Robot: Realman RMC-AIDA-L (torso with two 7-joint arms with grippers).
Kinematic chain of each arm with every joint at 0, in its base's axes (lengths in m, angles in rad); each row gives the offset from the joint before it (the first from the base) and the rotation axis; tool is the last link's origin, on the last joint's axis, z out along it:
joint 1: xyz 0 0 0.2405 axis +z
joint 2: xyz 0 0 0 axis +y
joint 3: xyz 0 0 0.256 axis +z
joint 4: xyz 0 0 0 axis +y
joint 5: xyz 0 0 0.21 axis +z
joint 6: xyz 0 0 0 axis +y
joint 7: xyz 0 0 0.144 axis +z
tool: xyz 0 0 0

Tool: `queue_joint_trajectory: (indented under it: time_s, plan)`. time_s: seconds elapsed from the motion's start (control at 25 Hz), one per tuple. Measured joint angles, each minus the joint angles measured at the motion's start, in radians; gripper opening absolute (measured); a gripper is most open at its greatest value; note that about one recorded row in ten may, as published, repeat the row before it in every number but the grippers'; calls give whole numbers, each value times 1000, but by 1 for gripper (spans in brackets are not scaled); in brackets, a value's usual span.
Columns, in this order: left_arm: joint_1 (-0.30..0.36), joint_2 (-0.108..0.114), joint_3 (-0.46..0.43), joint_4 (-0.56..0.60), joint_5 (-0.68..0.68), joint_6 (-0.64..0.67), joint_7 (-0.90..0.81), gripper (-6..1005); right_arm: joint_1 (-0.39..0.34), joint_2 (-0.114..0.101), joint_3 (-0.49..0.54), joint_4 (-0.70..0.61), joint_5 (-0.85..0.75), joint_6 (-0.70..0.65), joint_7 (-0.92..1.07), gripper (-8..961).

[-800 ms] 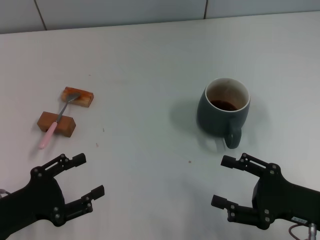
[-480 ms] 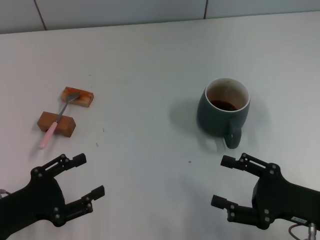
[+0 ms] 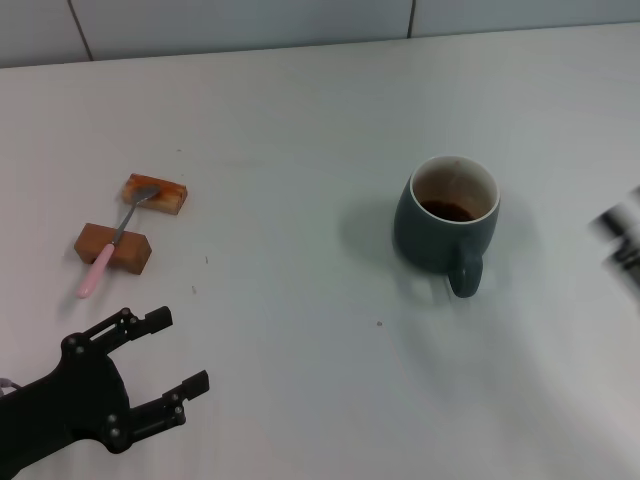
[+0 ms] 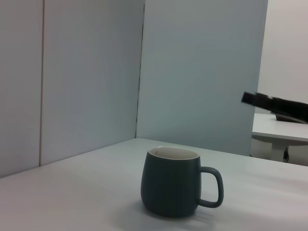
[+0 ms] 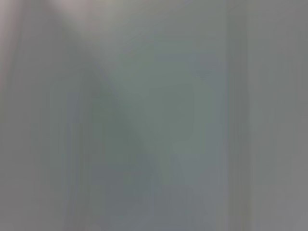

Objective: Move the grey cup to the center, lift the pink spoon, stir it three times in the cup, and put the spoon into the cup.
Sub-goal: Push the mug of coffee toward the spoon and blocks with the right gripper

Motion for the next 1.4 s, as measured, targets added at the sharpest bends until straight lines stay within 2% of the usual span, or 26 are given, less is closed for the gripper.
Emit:
queue_joint_trajectory:
  time_s: [0.16, 0.32, 0.48, 0.52, 0.68, 0.92, 1.4]
  plan:
    - [-2, 0, 0, 0, 0, 0, 0, 801, -22, -1, 122, 61, 110, 75, -52, 544]
    - [-8, 0, 0, 0, 0, 0, 0, 801, 14, 1, 170, 92, 122, 210, -113, 460]
    - [-13, -1, 1, 0, 1, 0, 0, 801, 79, -1, 174, 125, 123, 387, -217, 375]
    - [-13, -1, 1, 0, 1, 0, 0, 801, 94, 0, 172, 129, 122, 416, -235, 327]
    - [-14, -2, 1, 0, 1, 1, 0, 801, 141, 0, 144, 181, 117, 474, -336, 133]
    - [-13, -2, 1, 0, 0, 2, 0, 802, 203, 1, 98, 244, 116, 571, -456, -2]
    - [-17, -2, 1, 0, 0, 2, 0, 802, 252, 2, 64, 297, 92, 624, -469, -1]
